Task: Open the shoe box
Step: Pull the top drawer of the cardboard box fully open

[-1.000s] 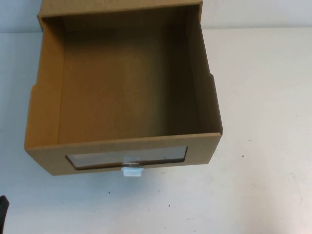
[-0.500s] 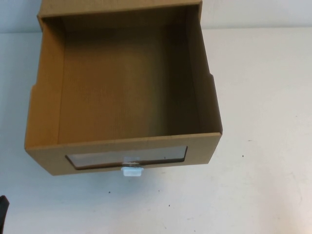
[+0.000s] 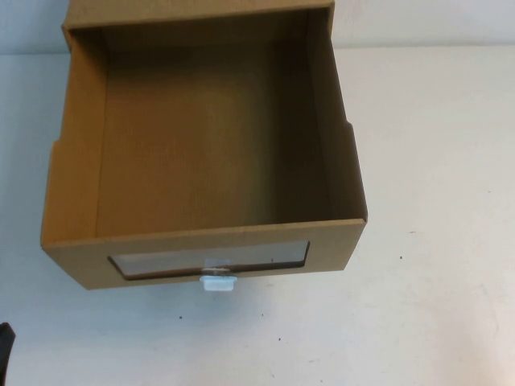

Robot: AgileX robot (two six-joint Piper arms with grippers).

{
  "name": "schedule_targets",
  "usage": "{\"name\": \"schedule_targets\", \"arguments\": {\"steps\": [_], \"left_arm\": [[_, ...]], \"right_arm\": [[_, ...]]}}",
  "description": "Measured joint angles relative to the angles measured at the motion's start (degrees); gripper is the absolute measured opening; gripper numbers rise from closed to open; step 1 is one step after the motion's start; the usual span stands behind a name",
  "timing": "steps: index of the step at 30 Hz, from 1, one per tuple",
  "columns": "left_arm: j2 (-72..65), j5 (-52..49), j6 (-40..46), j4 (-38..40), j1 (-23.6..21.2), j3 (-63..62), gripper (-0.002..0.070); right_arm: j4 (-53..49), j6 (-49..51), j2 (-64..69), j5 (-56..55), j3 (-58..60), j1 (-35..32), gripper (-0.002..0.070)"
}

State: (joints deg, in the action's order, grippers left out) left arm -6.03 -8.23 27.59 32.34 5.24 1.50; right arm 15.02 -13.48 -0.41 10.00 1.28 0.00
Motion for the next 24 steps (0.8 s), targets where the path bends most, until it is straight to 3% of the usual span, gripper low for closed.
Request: {"name": "schedule_targets", "arguments": {"steps": [7,24], "left_arm": [[0.00,0.00,0.00,0.00,0.00,0.00,-0.0005],[0.00,0.00,-0.09,0.00,0.00,0.00,-0.0005]], "right_arm": [[-5.11,4.43,0.00,9.43,0.10,0.00,-0.0013],[-5.50,4.65,0.00,10.44,0.10,0.00,-0.0013]]}}
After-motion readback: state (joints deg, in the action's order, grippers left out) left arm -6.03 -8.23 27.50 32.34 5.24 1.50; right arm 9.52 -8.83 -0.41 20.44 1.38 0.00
